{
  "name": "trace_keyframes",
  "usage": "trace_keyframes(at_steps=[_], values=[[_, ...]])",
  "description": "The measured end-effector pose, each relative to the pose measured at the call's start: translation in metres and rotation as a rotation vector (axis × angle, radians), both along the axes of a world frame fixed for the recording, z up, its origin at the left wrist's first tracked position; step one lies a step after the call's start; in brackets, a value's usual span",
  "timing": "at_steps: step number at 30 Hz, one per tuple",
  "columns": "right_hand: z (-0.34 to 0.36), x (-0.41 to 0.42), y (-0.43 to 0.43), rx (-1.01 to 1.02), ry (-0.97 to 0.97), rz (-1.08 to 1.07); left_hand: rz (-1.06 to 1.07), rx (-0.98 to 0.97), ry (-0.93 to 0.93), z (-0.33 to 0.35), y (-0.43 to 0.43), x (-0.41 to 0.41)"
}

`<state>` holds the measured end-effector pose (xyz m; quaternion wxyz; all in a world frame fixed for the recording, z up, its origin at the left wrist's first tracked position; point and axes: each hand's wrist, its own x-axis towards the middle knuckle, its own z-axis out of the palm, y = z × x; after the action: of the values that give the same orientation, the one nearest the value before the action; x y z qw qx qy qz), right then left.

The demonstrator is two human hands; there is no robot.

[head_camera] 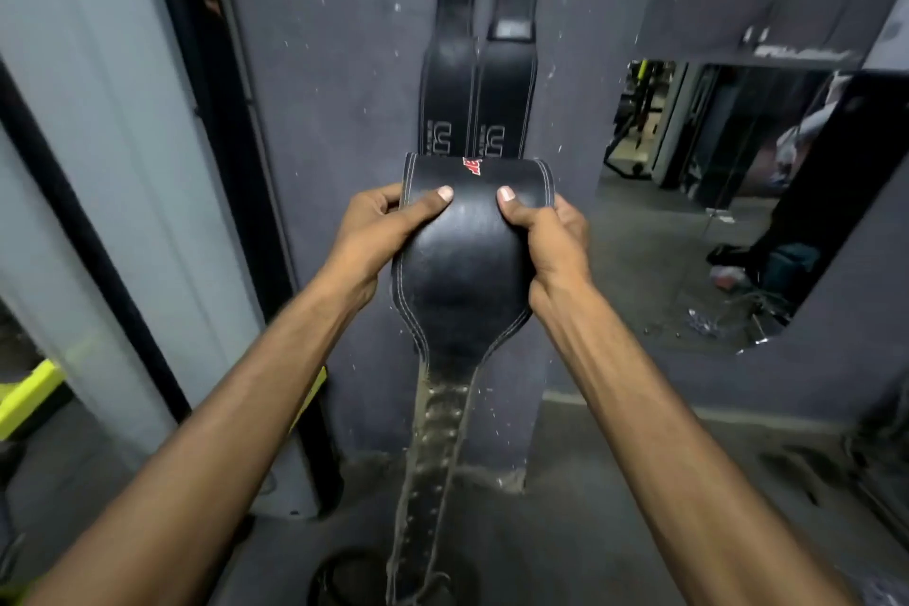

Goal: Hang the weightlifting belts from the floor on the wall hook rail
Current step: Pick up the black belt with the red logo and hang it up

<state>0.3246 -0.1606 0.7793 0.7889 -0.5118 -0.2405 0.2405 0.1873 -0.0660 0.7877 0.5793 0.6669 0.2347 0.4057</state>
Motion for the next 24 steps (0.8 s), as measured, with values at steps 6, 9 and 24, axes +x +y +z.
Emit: trace_keyframes(at_steps=[6, 9, 24], values=[[0.104, -0.055, -0.067, 0.167, -0.082, -0.011, -0.016, 0.123, -0.059, 0.061, -0.089, -0.058], [0.141, -0.083, -0.103, 0.204, -0.115, -0.009, -0.051, 0.216, 0.034, 0.047, -0.124, -0.096], [0.214, -0.211, -0.199, 0.310, -0.367, 0.010, -0.370, -0.224, -0.305, 0.219, -0.168, -0.220]])
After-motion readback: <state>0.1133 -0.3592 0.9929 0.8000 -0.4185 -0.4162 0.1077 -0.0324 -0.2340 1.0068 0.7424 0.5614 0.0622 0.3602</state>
